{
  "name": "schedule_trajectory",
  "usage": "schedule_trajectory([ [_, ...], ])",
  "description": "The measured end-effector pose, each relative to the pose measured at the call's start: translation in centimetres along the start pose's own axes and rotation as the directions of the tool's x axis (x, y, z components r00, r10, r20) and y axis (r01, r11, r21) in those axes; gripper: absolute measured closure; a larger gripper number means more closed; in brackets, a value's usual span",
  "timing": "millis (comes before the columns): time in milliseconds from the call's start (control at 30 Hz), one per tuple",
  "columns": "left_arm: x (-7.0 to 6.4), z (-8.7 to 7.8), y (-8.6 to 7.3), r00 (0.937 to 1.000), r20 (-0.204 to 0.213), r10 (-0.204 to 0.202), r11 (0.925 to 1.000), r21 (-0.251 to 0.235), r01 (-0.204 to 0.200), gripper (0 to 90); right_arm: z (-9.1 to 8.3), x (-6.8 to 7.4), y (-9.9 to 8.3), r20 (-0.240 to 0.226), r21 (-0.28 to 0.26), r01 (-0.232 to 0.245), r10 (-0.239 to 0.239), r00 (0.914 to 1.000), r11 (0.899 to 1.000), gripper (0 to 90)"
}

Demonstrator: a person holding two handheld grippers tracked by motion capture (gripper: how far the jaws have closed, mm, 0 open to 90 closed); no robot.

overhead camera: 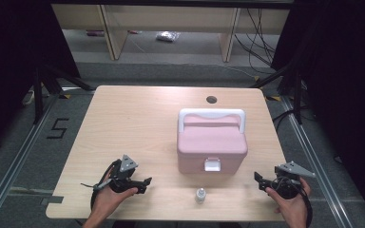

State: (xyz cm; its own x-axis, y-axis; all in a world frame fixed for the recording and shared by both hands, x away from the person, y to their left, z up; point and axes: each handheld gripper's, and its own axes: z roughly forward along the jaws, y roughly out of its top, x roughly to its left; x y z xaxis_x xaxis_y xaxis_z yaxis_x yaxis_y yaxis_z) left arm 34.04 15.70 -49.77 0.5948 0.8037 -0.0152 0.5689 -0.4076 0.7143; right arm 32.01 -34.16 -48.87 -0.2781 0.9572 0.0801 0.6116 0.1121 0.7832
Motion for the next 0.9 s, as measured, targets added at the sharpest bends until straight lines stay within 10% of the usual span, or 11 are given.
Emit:
schedule_trajectory([
  [467, -0.3, 1.2, 3.6, 0.9994, 0.032, 0.015, 0.9995, -0.028, -0.014, 17.8, 0.4, 0.0, 1.5, 0.014, -0.004, -0.004, 0.004, 0.9999, 1.000, 38.4],
  [600, 0.3, 1.8, 4.4, 0.9986, 0.051, 0.010, 0.9997, -0.025, -0.009, 21.1, 0.9, -0.7, 2.1, 0.023, -0.033, 0.060, -0.059, 0.9980, 0.998, 43.6],
  [900, 1.3, 3.8, 6.2, 0.9969, 0.074, 0.027, 0.9980, -0.059, -0.022, 57.2, 2.8, -0.8, 3.5, -0.007, -0.028, 0.068, -0.068, 0.9976, 0.997, 60.9],
])
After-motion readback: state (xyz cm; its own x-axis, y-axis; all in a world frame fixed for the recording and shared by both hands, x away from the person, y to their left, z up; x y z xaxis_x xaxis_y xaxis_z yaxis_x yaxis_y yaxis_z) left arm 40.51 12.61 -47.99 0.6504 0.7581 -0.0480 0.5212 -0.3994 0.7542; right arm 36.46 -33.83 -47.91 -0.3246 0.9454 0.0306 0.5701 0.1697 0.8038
